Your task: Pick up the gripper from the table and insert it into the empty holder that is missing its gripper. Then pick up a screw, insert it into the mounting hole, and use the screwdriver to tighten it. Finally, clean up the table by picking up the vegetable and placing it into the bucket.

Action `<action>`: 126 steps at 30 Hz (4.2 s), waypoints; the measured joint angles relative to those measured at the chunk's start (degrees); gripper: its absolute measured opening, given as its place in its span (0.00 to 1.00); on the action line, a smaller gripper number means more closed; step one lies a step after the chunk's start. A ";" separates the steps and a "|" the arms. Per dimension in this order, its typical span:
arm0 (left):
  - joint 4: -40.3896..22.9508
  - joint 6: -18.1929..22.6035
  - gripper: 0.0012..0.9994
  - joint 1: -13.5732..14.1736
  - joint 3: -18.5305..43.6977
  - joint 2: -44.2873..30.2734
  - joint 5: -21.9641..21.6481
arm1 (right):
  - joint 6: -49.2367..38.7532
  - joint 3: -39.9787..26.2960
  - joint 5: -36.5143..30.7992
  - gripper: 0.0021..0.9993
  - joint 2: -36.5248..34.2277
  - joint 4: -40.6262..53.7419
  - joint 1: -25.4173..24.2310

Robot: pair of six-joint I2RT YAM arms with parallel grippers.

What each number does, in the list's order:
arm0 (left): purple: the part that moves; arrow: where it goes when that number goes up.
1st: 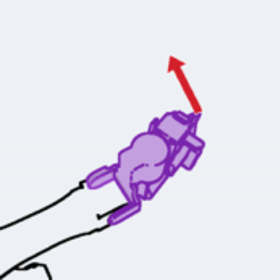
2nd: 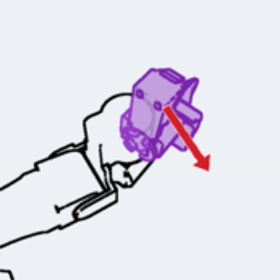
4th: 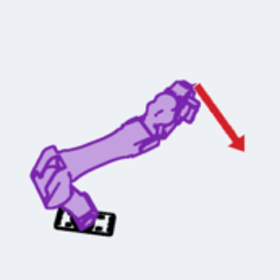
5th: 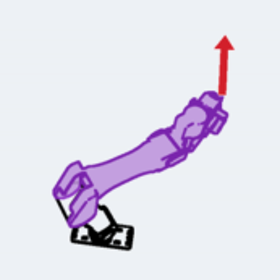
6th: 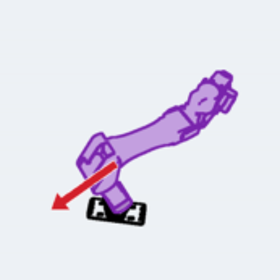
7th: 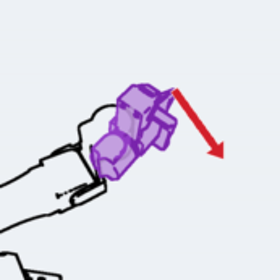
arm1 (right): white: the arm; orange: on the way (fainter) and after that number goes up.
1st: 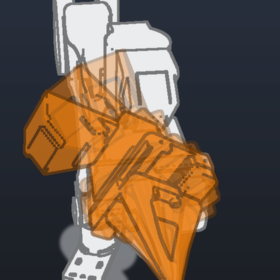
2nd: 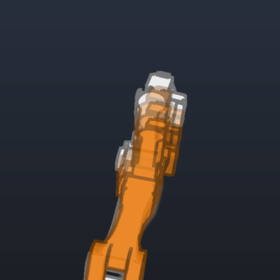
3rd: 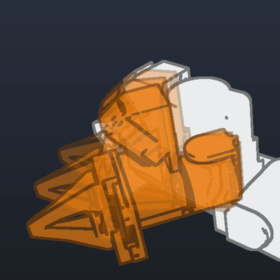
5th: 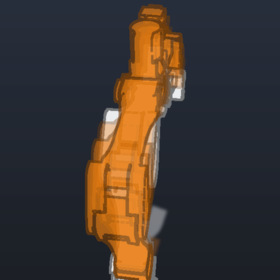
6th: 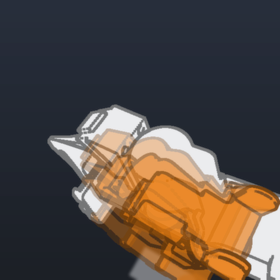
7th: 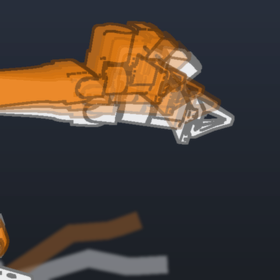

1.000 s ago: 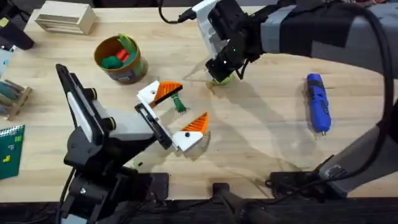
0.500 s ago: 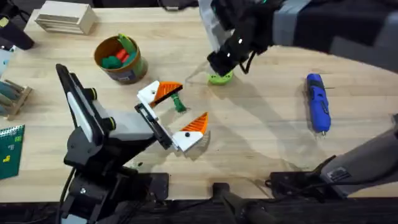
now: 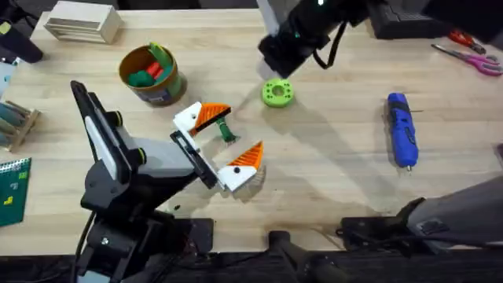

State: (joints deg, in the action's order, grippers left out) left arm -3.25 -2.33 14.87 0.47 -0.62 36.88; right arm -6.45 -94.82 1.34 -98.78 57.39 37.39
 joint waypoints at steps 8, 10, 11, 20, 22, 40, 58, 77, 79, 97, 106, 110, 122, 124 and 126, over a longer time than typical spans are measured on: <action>0.00 0.00 0.99 0.00 0.00 0.00 0.01 | 2.21 -7.09 10.28 0.01 2.56 0.89 9.62; 0.00 0.00 0.99 0.00 0.00 0.00 0.02 | 3.46 -7.09 12.08 0.01 2.55 0.98 10.92; 0.00 0.00 0.99 0.00 0.00 -0.01 0.00 | 3.87 -7.09 12.62 0.01 2.55 0.97 11.51; 0.00 0.00 0.99 0.00 0.00 0.00 0.00 | 5.63 -7.09 14.62 0.01 2.01 -1.83 16.95; 0.00 0.00 0.99 0.00 0.00 -0.01 0.00 | 5.64 -7.09 14.61 0.01 1.47 -2.15 17.15; 0.00 0.00 0.99 0.00 0.00 -0.02 0.00 | 5.59 -7.09 11.34 0.01 0.65 -2.25 17.59; -0.04 -0.09 0.99 0.00 0.00 -0.02 0.02 | 4.77 -7.14 11.29 0.01 -2.55 -2.93 17.72; -0.02 -0.02 0.99 0.00 0.00 -0.01 0.02 | 4.26 -7.14 8.67 0.01 -2.61 -2.32 17.72; -0.02 -0.02 0.99 0.00 0.00 0.00 0.02 | 4.25 -7.14 8.59 0.00 -2.61 -2.32 17.72; -0.11 -0.26 0.99 0.48 0.00 -0.02 1.91 | 4.25 -7.46 10.91 0.01 -4.86 -3.14 17.72; -0.13 -0.26 0.99 0.48 0.00 -0.02 2.19 | 4.25 -7.46 10.95 0.01 -4.86 -2.95 17.72; -0.13 -0.26 0.99 0.48 0.00 -0.02 2.23 | 4.25 -7.46 10.95 0.00 -4.83 -2.89 17.72; -0.15 -0.24 0.99 0.48 0.00 -0.02 2.97 | 4.25 -7.59 10.99 0.00 -4.53 -1.44 17.72; -0.15 -0.24 0.99 0.48 0.00 -0.01 2.91 | 4.25 -7.59 11.00 0.00 -4.02 -1.02 17.72; -0.15 -0.21 0.99 0.48 0.00 -0.02 2.66 | 4.27 -7.59 10.84 0.00 -3.29 -0.25 17.72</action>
State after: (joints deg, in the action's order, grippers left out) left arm -3.39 -2.54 15.35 0.47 -0.64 39.54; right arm -2.18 -102.41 12.19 -102.07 57.14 55.11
